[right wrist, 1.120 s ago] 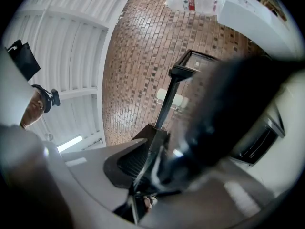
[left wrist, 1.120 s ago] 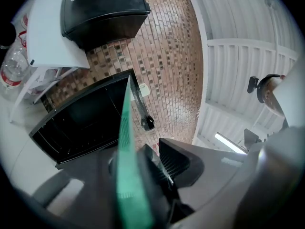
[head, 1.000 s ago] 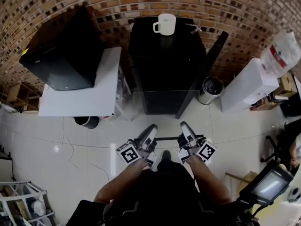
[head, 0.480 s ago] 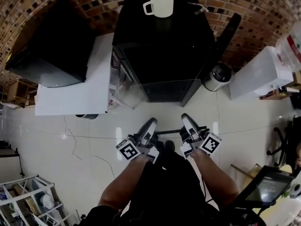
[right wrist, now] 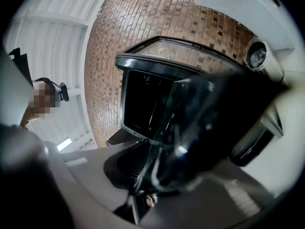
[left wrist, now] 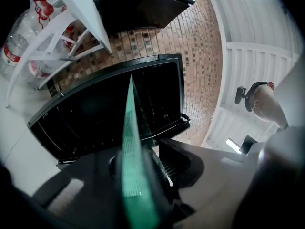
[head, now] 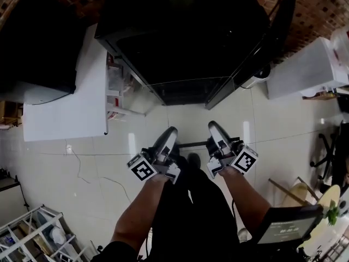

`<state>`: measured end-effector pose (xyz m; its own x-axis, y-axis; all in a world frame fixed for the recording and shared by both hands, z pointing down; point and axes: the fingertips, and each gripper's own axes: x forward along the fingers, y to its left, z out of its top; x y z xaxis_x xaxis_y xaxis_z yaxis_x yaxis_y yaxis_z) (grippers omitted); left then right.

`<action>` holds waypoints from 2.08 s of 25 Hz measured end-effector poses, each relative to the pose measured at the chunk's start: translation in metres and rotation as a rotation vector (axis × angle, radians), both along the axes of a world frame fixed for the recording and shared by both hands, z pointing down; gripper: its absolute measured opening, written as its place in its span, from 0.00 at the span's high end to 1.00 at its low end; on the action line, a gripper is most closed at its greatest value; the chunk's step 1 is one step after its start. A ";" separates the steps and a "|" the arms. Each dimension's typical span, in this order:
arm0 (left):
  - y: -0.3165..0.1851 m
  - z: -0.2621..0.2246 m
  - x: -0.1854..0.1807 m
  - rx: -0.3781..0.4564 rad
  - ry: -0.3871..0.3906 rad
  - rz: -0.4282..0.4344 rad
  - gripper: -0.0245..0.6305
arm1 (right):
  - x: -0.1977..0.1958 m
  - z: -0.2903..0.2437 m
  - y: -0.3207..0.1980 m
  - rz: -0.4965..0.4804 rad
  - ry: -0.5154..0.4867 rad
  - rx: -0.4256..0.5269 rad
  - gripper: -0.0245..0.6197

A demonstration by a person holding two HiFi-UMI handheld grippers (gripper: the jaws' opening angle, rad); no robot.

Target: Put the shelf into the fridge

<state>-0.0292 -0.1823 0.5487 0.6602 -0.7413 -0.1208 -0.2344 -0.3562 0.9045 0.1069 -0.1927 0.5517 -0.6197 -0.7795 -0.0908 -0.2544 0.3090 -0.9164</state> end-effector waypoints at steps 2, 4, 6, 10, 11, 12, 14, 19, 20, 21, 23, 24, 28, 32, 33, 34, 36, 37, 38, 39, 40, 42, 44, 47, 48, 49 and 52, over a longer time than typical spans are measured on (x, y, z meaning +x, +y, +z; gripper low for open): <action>-0.007 0.013 0.000 -0.011 0.009 -0.001 0.89 | -0.001 0.011 -0.006 -0.001 -0.006 -0.002 0.88; -0.016 0.021 0.002 -0.014 0.012 0.007 0.90 | 0.002 0.021 -0.014 0.011 -0.009 -0.004 0.88; -0.027 0.030 0.004 -0.015 0.002 0.021 0.90 | 0.004 0.031 -0.023 0.025 -0.014 -0.008 0.88; -0.039 0.050 0.004 -0.035 -0.011 0.033 0.89 | 0.004 0.052 -0.034 0.037 -0.033 -0.029 0.88; -0.042 0.054 0.003 -0.037 -0.015 0.033 0.89 | 0.002 0.055 -0.037 0.033 -0.040 -0.026 0.88; -0.046 0.057 0.002 -0.038 -0.018 0.031 0.90 | 0.000 0.058 -0.040 0.028 -0.044 -0.022 0.88; -0.051 0.065 -0.002 -0.048 -0.018 0.027 0.90 | -0.004 0.065 -0.047 0.022 -0.042 -0.025 0.88; -0.065 0.084 -0.010 -0.078 -0.005 0.010 0.90 | -0.011 0.083 -0.063 0.020 -0.023 -0.051 0.88; -0.068 0.087 -0.009 -0.082 0.001 0.005 0.90 | -0.011 0.083 -0.066 0.016 -0.023 -0.047 0.88; -0.071 0.089 -0.009 -0.084 -0.002 0.002 0.90 | -0.010 0.084 -0.070 0.014 -0.022 -0.046 0.88; -0.079 0.094 -0.008 -0.088 -0.006 0.001 0.90 | -0.009 0.091 -0.076 0.013 -0.014 -0.053 0.88; -0.083 0.097 -0.008 -0.093 0.003 0.002 0.90 | -0.009 0.094 -0.080 0.015 -0.011 -0.056 0.88; -0.098 0.111 -0.011 -0.117 0.029 -0.012 0.90 | -0.013 0.105 -0.095 0.034 -0.024 -0.061 0.88; -0.111 0.116 -0.010 -0.122 0.036 -0.021 0.90 | -0.013 0.115 -0.106 0.032 -0.024 -0.074 0.88; -0.113 0.117 -0.009 -0.126 0.036 -0.020 0.90 | -0.012 0.117 -0.108 0.034 -0.022 -0.078 0.88; -0.114 0.121 -0.009 -0.136 0.038 -0.018 0.90 | -0.011 0.118 -0.109 0.038 -0.021 -0.080 0.88; -0.116 0.127 -0.008 -0.150 0.046 -0.012 0.90 | -0.011 0.121 -0.112 0.045 -0.023 -0.080 0.88; -0.118 0.128 -0.008 -0.153 0.050 -0.012 0.90 | -0.011 0.121 -0.114 0.048 -0.025 -0.078 0.88; -0.120 0.129 -0.009 -0.156 0.053 -0.013 0.90 | -0.011 0.122 -0.116 0.049 -0.025 -0.078 0.88; -0.123 0.130 -0.009 -0.160 0.057 -0.016 0.90 | -0.011 0.124 -0.119 0.048 -0.021 -0.080 0.88; -0.125 0.132 -0.009 -0.164 0.062 -0.019 0.90 | -0.011 0.126 -0.121 0.047 -0.015 -0.085 0.88; -0.132 0.134 -0.009 -0.174 0.072 -0.030 0.91 | -0.011 0.130 -0.127 0.047 -0.003 -0.094 0.88; -0.141 0.141 -0.010 -0.186 0.086 -0.040 0.91 | -0.011 0.136 -0.134 0.057 0.006 -0.103 0.88; -0.155 0.150 -0.014 -0.207 0.109 -0.074 0.91 | -0.016 0.141 -0.148 0.061 -0.005 -0.099 0.88; -0.157 0.148 -0.015 -0.210 0.117 -0.089 0.91 | -0.016 0.141 -0.150 0.063 -0.008 -0.099 0.88; -0.160 0.146 -0.014 -0.213 0.122 -0.104 0.92 | -0.015 0.139 -0.151 0.069 -0.012 -0.099 0.88; -0.170 0.144 -0.017 -0.235 0.140 -0.159 0.92 | -0.016 0.134 -0.159 0.104 -0.021 -0.096 0.88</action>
